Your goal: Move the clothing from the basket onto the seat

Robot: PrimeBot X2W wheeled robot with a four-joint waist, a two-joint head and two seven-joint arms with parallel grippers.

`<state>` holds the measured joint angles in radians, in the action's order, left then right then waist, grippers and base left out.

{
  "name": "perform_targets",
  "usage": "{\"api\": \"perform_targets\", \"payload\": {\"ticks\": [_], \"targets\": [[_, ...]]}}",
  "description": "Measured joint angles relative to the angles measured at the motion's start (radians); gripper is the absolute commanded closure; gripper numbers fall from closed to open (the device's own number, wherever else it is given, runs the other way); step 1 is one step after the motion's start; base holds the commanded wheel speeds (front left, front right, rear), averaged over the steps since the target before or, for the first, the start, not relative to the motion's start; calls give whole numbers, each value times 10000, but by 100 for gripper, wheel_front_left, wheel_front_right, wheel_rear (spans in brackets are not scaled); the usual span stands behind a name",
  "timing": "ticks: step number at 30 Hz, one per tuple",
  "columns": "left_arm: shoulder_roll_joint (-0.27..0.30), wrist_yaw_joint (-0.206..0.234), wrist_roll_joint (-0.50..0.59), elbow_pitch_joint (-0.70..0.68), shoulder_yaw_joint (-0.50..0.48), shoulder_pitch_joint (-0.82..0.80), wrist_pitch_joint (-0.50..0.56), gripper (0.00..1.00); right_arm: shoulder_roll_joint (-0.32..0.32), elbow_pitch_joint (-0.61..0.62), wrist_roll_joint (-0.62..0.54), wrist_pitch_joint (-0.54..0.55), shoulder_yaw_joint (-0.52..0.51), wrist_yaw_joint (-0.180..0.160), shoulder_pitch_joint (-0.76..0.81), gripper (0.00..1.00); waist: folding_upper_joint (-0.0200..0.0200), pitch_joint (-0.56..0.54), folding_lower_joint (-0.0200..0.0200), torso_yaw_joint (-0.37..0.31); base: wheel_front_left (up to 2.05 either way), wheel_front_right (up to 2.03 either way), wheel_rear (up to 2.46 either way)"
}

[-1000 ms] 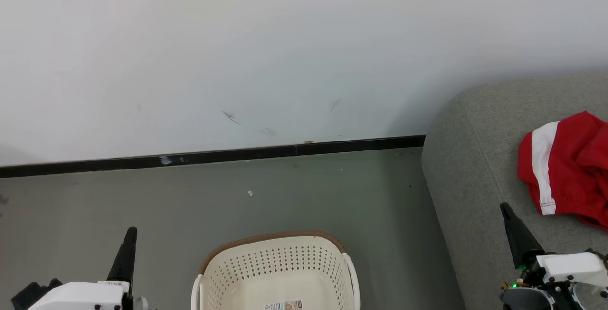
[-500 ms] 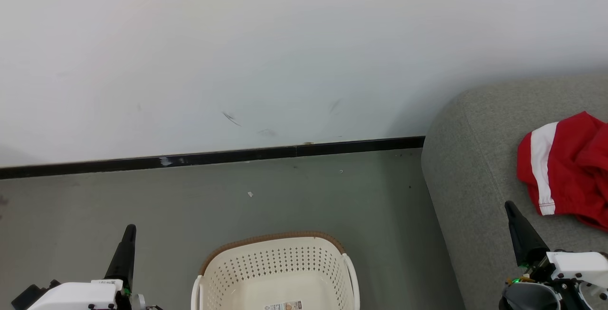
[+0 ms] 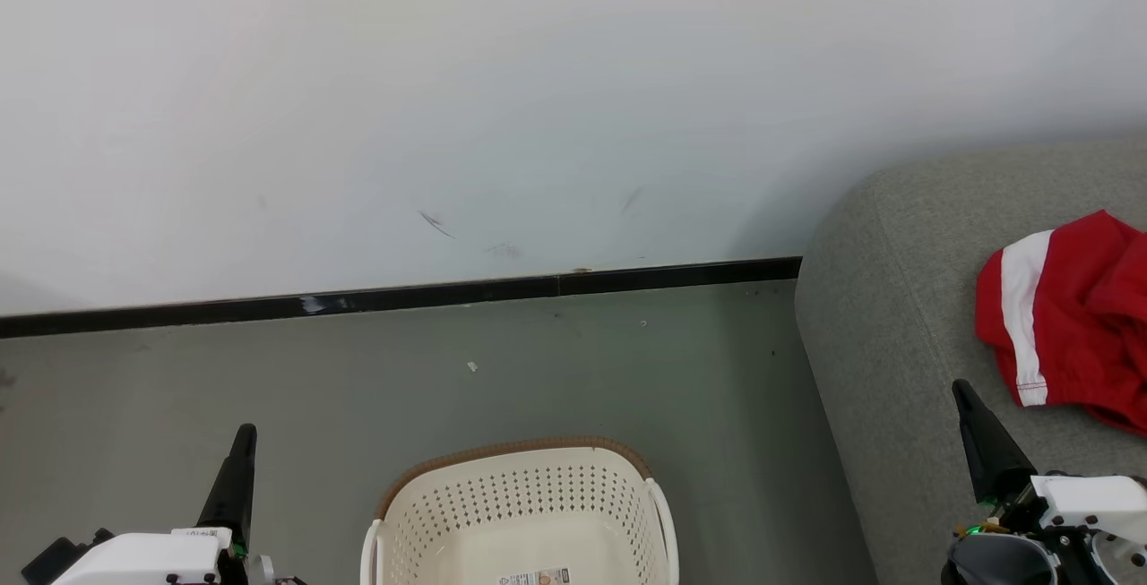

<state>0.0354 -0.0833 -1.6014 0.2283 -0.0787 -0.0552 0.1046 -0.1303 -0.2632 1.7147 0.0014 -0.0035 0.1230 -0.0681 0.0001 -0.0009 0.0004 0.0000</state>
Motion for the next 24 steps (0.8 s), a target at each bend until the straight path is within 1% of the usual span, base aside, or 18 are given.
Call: {"api": "perform_targets", "payload": {"ticks": [24], "targets": [[0,0,0,17,-4,0,0,100,0,-15,0,0,0,0,0,100,0,0,-1,-1,0,0,0]]}}
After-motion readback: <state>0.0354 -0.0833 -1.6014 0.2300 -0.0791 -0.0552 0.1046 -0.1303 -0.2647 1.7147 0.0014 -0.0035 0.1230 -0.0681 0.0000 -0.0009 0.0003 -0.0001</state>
